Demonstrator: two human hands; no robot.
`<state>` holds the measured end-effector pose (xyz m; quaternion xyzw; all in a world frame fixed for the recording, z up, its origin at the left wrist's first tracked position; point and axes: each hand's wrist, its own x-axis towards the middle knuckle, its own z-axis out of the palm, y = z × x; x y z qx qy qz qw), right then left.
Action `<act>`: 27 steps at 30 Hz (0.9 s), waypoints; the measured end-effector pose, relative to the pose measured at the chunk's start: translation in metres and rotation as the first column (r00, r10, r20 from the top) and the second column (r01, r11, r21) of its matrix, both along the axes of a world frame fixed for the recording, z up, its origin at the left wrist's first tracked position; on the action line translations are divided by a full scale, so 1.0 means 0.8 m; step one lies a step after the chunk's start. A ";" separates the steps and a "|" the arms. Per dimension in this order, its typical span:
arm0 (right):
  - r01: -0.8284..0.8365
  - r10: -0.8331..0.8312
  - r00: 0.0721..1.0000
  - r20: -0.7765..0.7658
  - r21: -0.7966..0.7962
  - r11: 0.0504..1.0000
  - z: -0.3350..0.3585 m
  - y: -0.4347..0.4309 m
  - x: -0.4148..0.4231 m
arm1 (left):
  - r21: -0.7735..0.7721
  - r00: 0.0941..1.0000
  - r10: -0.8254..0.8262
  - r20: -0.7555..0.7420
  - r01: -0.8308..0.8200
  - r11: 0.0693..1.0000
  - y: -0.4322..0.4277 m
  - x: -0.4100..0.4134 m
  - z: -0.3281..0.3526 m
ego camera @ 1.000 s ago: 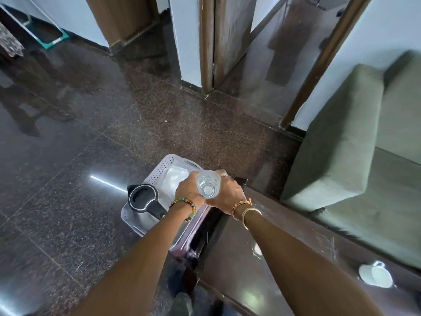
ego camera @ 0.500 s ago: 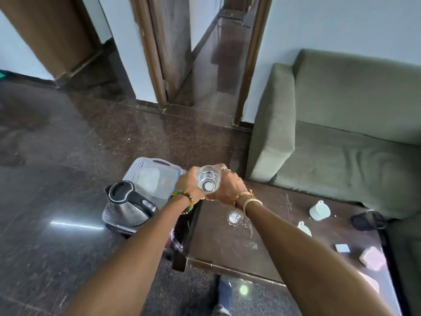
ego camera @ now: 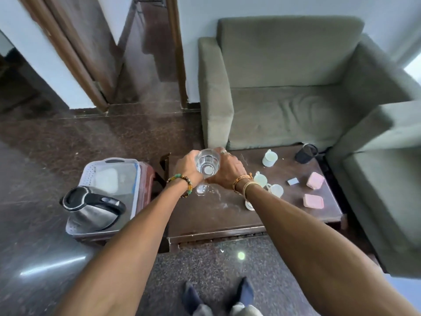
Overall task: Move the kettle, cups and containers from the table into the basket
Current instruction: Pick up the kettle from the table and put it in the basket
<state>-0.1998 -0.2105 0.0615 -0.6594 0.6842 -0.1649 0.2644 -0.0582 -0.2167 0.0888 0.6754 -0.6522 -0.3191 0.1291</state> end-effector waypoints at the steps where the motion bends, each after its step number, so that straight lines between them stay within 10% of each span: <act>1: 0.018 -0.018 1.000 -0.005 0.007 1.000 -0.005 0.008 -0.014 | -0.002 1.000 -0.008 -0.017 0.008 1.000 0.005 -0.015 -0.003; 27: 0.050 -0.049 0.999 -0.004 0.123 0.991 -0.052 0.055 -0.255 | 0.043 0.990 -0.124 -0.073 0.128 0.991 0.034 -0.269 -0.052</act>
